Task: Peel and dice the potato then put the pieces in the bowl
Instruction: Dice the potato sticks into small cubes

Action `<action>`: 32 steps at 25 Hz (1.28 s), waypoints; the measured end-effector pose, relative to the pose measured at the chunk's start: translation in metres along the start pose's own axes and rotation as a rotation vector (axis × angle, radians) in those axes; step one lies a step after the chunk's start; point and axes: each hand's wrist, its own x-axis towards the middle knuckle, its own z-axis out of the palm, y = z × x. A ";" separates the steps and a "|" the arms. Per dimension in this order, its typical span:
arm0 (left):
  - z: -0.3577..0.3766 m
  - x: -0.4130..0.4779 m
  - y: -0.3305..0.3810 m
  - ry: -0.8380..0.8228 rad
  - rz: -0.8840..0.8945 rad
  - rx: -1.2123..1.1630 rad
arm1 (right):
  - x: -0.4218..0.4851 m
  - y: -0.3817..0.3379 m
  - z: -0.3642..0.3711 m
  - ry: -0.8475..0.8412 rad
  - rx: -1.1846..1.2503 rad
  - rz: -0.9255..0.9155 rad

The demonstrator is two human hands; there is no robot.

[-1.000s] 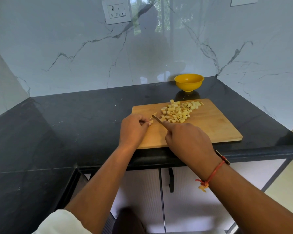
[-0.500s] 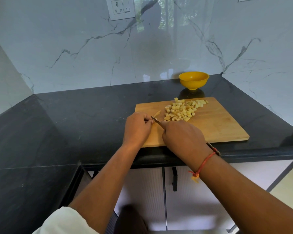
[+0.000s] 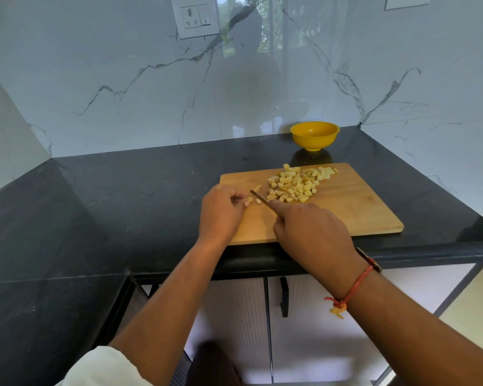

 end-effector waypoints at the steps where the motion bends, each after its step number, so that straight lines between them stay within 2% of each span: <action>1: 0.000 0.000 -0.001 0.008 0.000 0.002 | 0.002 -0.002 0.003 -0.010 0.008 -0.004; 14: 0.005 0.008 -0.006 -0.009 -0.064 0.009 | 0.027 -0.011 0.011 -0.154 0.002 -0.022; 19: 0.006 0.006 -0.007 0.008 -0.080 -0.004 | 0.010 -0.003 -0.002 -0.160 -0.038 0.005; 26: 0.004 0.006 -0.010 -0.014 -0.109 -0.002 | 0.002 -0.009 -0.006 -0.060 -0.022 -0.001; 32: 0.005 0.008 -0.012 -0.027 -0.112 -0.005 | 0.010 -0.017 0.004 -0.125 0.007 -0.007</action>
